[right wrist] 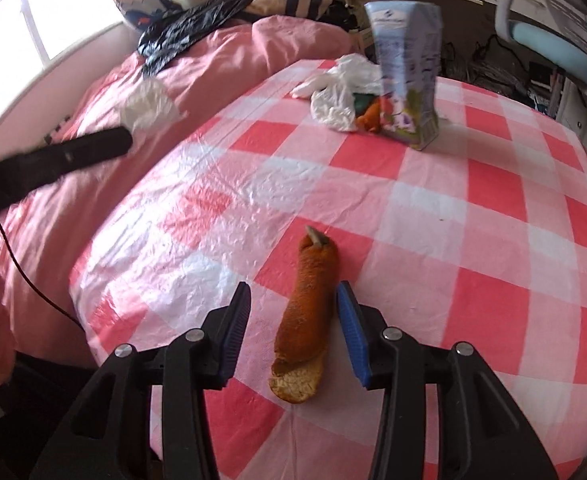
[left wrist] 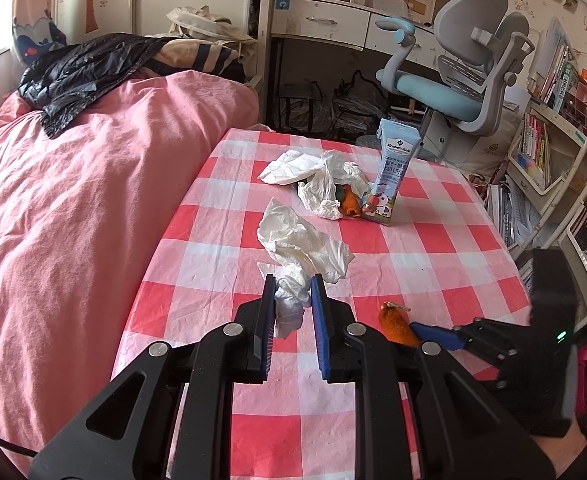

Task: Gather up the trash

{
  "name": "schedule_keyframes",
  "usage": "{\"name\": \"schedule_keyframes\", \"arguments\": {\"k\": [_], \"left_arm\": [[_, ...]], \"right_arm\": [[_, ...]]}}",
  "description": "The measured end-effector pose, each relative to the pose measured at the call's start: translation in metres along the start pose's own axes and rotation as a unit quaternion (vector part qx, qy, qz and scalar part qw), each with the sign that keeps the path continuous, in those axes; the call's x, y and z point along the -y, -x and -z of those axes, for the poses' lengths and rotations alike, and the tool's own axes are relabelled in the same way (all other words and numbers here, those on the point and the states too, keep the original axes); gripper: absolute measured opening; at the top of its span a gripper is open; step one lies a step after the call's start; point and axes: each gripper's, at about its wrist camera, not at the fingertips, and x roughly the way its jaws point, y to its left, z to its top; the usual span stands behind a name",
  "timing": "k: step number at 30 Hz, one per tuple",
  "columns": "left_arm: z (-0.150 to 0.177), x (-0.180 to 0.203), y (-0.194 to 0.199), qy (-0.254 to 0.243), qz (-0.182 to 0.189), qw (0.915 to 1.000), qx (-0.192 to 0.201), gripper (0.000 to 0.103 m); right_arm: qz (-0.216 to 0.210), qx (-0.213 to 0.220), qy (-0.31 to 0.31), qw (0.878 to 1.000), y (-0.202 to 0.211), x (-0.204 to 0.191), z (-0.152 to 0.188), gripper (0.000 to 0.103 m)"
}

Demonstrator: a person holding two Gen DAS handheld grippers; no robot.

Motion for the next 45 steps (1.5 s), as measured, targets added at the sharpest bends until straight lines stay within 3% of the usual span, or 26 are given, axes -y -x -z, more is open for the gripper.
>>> {"name": "schedule_keyframes", "arguments": {"k": [1,2,3,9,16,23,45], "left_arm": [[0.000,0.000,0.000,0.000,0.000,1.0000,0.000,0.016],[0.000,0.000,0.000,0.001,0.000,1.0000,0.000,0.016],[0.000,0.000,0.000,0.001,0.000,1.0000,0.000,0.016],[-0.001,0.001,0.005,0.001,0.002,1.0000,0.006,0.016],[-0.002,0.002,0.008,0.001,0.000,0.9999,0.014,0.016],[-0.003,0.003,0.010,-0.001,-0.001,0.9998,0.022,0.016],[-0.006,0.009,0.025,-0.013,-0.006,0.9980,0.062,0.016]], "right_arm": [[0.004,-0.001,0.006,1.000,-0.001,-0.002,-0.001,0.036],[0.004,-0.001,0.010,1.000,-0.001,-0.003,-0.002,0.024],[-0.003,-0.001,0.007,1.000,0.000,-0.002,-0.002,0.022],[-0.011,0.043,-0.013,0.999,0.021,0.004,-0.008,0.021],[-0.032,0.128,-0.032,0.991,0.050,0.008,-0.020,0.021],[-0.044,0.173,-0.039,0.983,0.068,0.009,-0.026,0.021],[-0.061,0.208,-0.031,0.976,0.083,0.006,-0.025,0.021]]}}
